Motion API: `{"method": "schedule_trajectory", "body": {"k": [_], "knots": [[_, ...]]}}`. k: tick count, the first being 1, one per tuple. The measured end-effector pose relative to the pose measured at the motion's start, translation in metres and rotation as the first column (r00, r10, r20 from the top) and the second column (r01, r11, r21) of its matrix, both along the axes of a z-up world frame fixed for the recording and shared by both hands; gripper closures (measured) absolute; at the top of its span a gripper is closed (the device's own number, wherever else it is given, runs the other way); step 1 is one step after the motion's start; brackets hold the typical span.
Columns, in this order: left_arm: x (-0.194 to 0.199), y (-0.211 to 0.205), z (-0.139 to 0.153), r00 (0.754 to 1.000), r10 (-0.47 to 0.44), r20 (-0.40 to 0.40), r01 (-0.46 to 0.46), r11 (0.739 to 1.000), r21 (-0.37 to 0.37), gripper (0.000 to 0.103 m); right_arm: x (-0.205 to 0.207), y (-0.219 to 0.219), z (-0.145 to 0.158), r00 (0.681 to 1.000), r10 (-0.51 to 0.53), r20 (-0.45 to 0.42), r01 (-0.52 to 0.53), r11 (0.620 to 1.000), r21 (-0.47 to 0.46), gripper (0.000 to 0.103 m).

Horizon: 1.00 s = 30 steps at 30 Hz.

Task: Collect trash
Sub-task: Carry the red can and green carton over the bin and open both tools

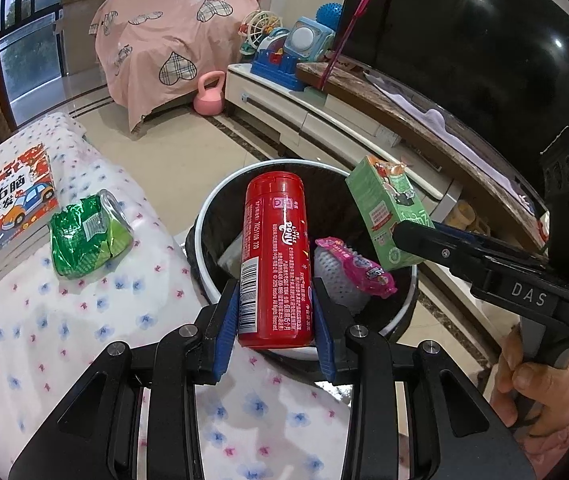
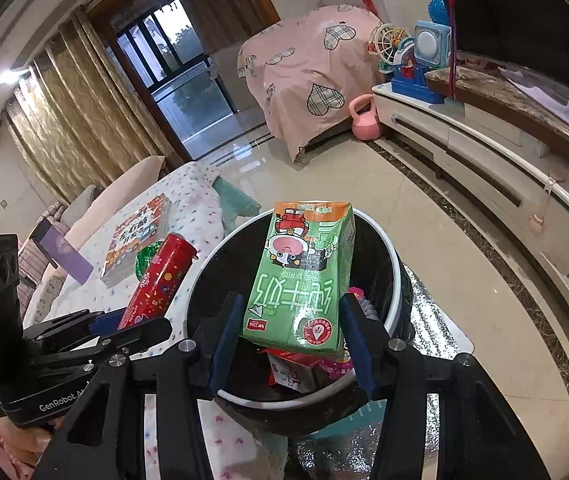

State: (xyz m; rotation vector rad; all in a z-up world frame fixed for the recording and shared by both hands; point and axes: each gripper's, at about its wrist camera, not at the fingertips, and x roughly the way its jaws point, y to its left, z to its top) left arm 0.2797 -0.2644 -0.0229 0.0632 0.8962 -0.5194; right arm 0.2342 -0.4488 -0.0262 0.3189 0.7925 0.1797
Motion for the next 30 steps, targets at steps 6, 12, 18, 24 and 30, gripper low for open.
{"method": "schedule_trajectory", "body": {"k": [6,12,18,24,30], "knots": [[0.004,-0.001,-0.003,1.000,0.005,-0.011,-0.005,1.000,0.004,0.070,0.009,-0.001,-0.003,1.000,0.003,-0.017,-0.003,1.000,-0.009,0.052],[0.007,-0.006,-0.004,1.000,-0.002,-0.012,0.002,1.000,0.015,0.070,0.014,0.000,-0.008,0.999,0.006,-0.033,-0.006,1.000,-0.021,0.052],[0.009,-0.008,-0.005,1.000,-0.001,-0.018,0.001,1.000,0.016,0.070,0.015,-0.002,-0.010,0.999,0.003,-0.039,-0.004,1.000,-0.022,0.052],[0.011,-0.009,-0.006,1.000,-0.001,-0.026,0.002,1.000,0.021,0.070,0.017,-0.002,-0.011,0.999,0.003,-0.048,-0.004,1.000,-0.027,0.052],[0.014,-0.011,-0.009,0.999,-0.001,-0.036,0.002,1.000,0.025,0.070,0.019,-0.002,-0.012,0.999,0.004,-0.050,-0.005,1.000,-0.028,0.052]]}}
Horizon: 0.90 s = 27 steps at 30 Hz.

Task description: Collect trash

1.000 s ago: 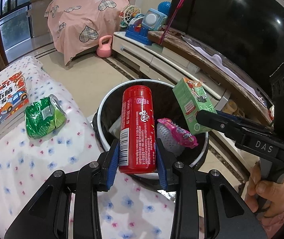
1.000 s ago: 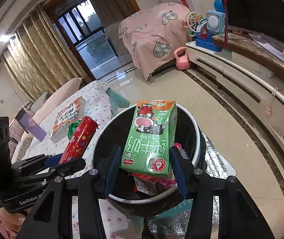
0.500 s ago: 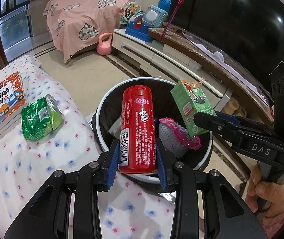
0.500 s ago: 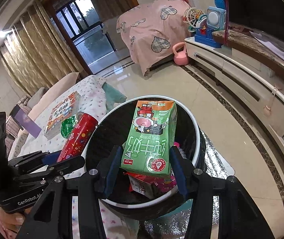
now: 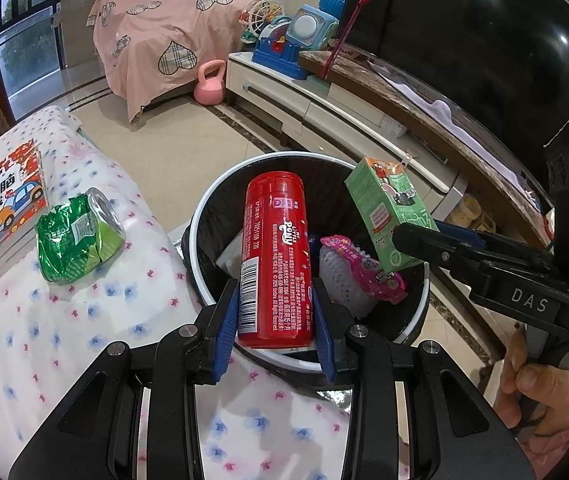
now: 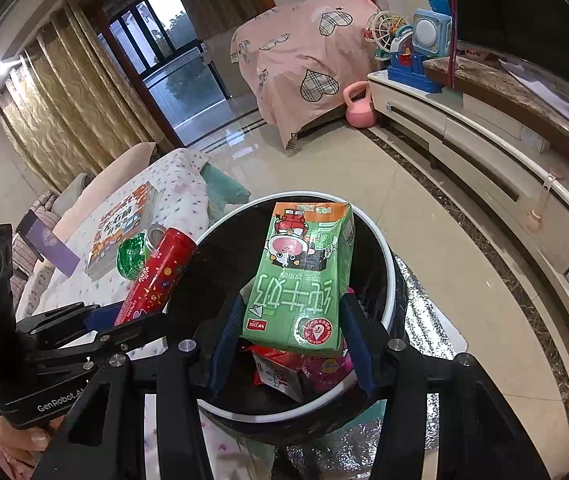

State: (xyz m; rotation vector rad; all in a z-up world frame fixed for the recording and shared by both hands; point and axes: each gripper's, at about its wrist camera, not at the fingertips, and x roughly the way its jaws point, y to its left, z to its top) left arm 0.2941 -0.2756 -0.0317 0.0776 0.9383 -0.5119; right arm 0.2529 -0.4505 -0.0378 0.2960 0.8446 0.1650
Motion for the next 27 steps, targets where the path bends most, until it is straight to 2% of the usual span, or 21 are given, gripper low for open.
{"method": "schedule_trajectory", "body": {"k": [9,10,11,13,14,16,18,20,22,25,27], "knots": [[0.005,-0.003,-0.003,1.000,0.001,-0.019,-0.001,1.000,0.002,0.070,0.004,0.000,-0.004,1.000,0.004,-0.022,-0.004,1.000,-0.003,0.052],[0.005,-0.002,-0.003,1.000,0.003,-0.025,-0.003,1.000,0.001,0.066,0.005,0.001,-0.004,1.000,0.006,-0.024,-0.006,1.000,0.000,0.052],[0.005,-0.001,-0.003,1.000,0.008,-0.027,-0.008,1.000,-0.001,0.057,0.005,0.001,-0.004,1.000,0.006,-0.026,-0.006,1.000,0.007,0.051],[0.004,0.003,0.000,1.000,0.022,-0.020,-0.022,1.000,-0.009,0.046,0.004,-0.001,-0.003,1.000,0.003,-0.026,-0.003,1.000,0.021,0.050],[0.002,0.009,0.003,0.999,0.032,-0.012,-0.033,0.999,-0.026,0.045,0.003,-0.002,-0.002,1.000,-0.002,-0.024,0.002,1.000,0.027,0.049],[-0.002,0.018,0.008,0.999,0.046,-0.007,-0.046,0.998,-0.052,0.045,-0.002,-0.004,0.001,1.000,-0.010,-0.012,0.010,0.999,0.045,0.041],[-0.008,0.029,0.013,0.998,0.067,0.002,-0.066,0.995,-0.071,0.044,-0.011,-0.004,0.008,1.000,-0.020,0.010,0.019,0.998,0.057,0.040],[-0.017,0.042,0.018,0.996,0.093,0.006,-0.092,0.991,-0.098,0.037,-0.020,-0.003,0.014,0.999,-0.027,0.033,0.025,0.997,0.068,0.034],[-0.026,0.053,0.021,0.993,0.118,0.009,-0.116,0.985,-0.125,0.033,-0.032,0.000,0.020,0.998,-0.033,0.060,0.028,0.996,0.085,0.021],[-0.048,0.076,0.024,0.987,0.159,0.009,-0.155,0.973,-0.174,0.028,-0.051,0.008,0.025,0.994,-0.051,0.095,0.041,0.993,0.109,0.008],[-0.061,0.089,0.024,0.984,0.177,0.010,-0.171,0.963,-0.208,0.027,-0.066,0.018,0.026,0.992,-0.053,0.114,0.040,0.992,0.116,0.006]]}}
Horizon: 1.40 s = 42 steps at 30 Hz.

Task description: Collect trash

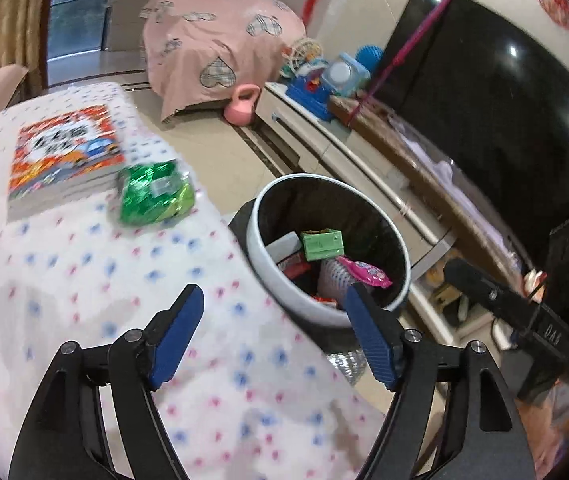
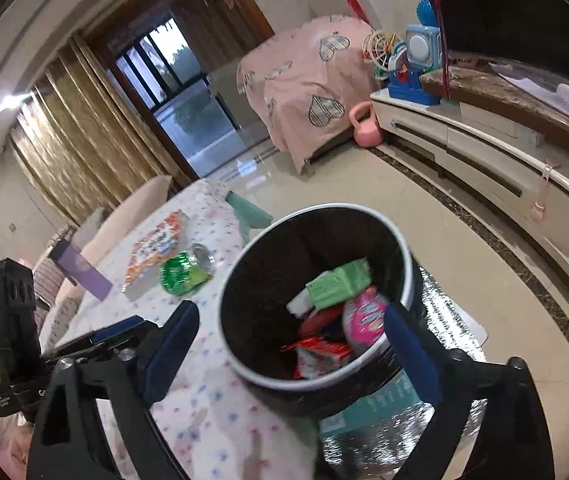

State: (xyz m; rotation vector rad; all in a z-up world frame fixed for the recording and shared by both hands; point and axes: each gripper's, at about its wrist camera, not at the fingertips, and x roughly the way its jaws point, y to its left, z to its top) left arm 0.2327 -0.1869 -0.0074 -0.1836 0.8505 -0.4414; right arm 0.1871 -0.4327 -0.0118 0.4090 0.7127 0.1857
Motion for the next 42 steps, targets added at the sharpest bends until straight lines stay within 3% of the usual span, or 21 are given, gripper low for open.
{"method": "schedule_trajectory", "body": {"k": [13,16,21,24,30,42], "knots": [[-0.092,0.074,0.007,0.987,0.124,0.105,-0.123,0.992,-0.015,0.024,-0.073,0.064,0.009,0.996,-0.006,0.089,0.007,1.000,-0.020,0.002],[-0.115,0.088,0.024,0.970,0.152,0.192,-0.153,0.988,-0.007,0.024,-0.086,0.075,0.018,0.993,-0.005,0.117,0.011,0.999,-0.045,0.002],[-0.148,0.106,0.043,0.933,0.210,0.294,-0.214,0.977,-0.016,0.007,-0.115,0.092,0.043,0.973,-0.023,0.228,0.048,0.994,-0.101,0.000],[-0.166,0.115,0.039,0.901,0.266,0.343,-0.283,0.959,-0.001,0.000,-0.140,0.102,0.051,0.940,-0.047,0.337,0.099,0.985,-0.140,0.000],[-0.191,0.123,0.017,0.853,0.323,0.411,-0.380,0.923,0.064,0.000,-0.168,0.126,0.036,0.886,-0.043,0.462,0.168,0.958,-0.231,0.000],[-0.209,0.124,0.012,0.806,0.347,0.480,-0.452,0.884,0.120,0.000,-0.170,0.148,0.017,0.902,0.012,0.432,0.135,0.942,-0.309,0.000]]}}
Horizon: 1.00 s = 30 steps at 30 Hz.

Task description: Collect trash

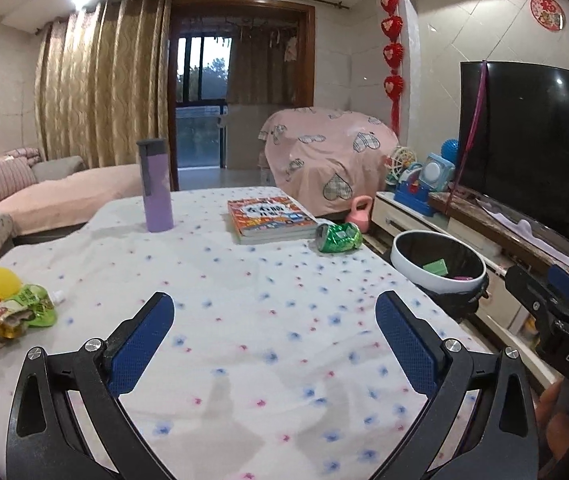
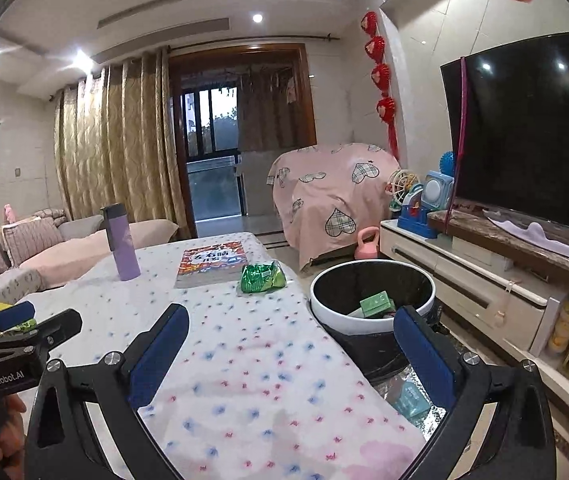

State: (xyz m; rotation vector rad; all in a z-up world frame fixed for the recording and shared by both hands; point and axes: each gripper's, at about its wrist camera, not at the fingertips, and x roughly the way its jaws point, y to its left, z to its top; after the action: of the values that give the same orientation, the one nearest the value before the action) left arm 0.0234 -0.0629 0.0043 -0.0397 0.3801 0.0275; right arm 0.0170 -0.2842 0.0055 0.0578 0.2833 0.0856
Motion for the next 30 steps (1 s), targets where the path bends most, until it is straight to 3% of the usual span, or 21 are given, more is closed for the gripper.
{"method": "schedule_trajectory", "body": {"k": [30], "knots": [[-0.0050,-0.0047,-0.0013,1.000,0.000,0.018,-0.001,0.999,0.034,0.000,-0.0018,-0.0051,-0.0047,1.000,-0.010,-0.019,0.010,1.000,0.022,0.000]]}}
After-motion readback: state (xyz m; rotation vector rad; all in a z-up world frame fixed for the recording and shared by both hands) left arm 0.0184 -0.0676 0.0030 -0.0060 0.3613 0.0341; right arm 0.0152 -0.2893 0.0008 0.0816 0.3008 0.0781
